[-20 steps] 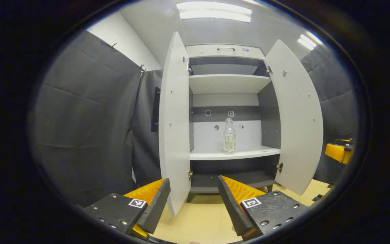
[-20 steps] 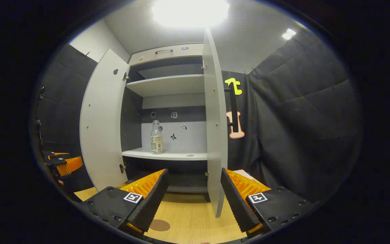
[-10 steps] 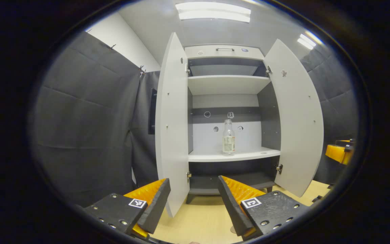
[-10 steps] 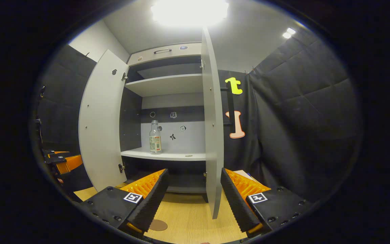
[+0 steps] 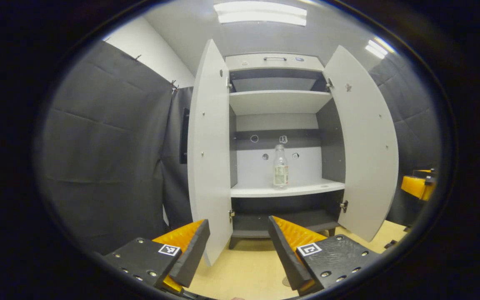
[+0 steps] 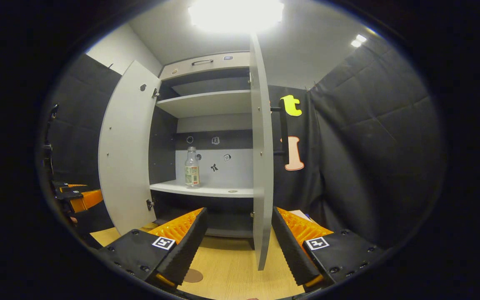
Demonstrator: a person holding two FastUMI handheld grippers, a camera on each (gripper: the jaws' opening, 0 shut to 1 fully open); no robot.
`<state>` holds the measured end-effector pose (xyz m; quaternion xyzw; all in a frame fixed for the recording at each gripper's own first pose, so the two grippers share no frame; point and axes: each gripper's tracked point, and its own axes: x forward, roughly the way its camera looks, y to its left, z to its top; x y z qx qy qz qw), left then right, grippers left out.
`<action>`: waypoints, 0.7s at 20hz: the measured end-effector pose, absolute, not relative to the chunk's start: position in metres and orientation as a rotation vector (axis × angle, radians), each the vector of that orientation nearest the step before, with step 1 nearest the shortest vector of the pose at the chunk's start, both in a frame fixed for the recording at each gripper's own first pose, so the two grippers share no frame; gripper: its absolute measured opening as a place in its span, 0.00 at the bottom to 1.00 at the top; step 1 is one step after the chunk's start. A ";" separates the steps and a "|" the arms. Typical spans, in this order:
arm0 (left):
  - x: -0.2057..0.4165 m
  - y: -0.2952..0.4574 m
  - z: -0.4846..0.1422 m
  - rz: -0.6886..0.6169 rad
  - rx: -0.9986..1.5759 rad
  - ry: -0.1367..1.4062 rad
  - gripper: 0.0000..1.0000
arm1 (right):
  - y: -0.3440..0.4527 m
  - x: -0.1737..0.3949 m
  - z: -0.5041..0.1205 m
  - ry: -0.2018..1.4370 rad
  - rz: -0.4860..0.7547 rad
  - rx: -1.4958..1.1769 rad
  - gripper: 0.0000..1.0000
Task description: Grasp the bottle in the cabinet with the left hand and place it on the coaster, then close the right door with the right hand and the left door with the left hand.
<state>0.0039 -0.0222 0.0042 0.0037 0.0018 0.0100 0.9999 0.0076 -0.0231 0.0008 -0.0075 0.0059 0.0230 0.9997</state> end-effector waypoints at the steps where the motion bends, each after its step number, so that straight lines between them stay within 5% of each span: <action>1: 0.005 -0.024 0.008 0.026 0.007 -0.006 0.84 | -0.026 0.008 0.000 0.012 0.049 -0.018 0.97; 14: 0.045 -0.075 0.059 0.009 0.051 -0.040 0.86 | -0.089 0.005 -0.023 0.043 0.085 0.001 0.96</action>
